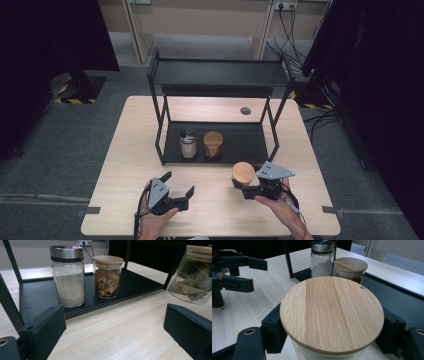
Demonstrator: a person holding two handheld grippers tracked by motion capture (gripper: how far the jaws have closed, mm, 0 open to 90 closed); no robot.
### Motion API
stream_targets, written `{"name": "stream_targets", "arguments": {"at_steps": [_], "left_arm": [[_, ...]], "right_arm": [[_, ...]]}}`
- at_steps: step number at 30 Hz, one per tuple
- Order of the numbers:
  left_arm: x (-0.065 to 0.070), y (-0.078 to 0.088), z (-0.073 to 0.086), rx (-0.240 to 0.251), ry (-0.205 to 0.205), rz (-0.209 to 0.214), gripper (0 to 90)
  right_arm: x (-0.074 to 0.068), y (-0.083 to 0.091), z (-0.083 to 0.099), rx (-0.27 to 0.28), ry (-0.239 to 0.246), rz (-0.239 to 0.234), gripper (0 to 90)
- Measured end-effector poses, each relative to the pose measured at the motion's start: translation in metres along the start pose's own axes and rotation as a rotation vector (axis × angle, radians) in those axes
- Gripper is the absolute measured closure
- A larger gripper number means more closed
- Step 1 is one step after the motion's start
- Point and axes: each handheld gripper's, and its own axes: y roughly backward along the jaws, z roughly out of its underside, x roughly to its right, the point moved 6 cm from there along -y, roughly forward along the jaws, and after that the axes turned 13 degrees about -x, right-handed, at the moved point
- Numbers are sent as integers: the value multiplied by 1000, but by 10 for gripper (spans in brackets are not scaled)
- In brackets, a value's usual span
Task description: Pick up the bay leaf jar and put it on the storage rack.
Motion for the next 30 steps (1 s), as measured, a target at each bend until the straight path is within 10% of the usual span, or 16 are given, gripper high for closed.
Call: {"name": "stream_targets", "arguments": {"at_steps": [30], "left_arm": [[0,0,0,-3,-3,2,33]], "right_arm": [[20,-23,-28,1,-54,71,254]]}}
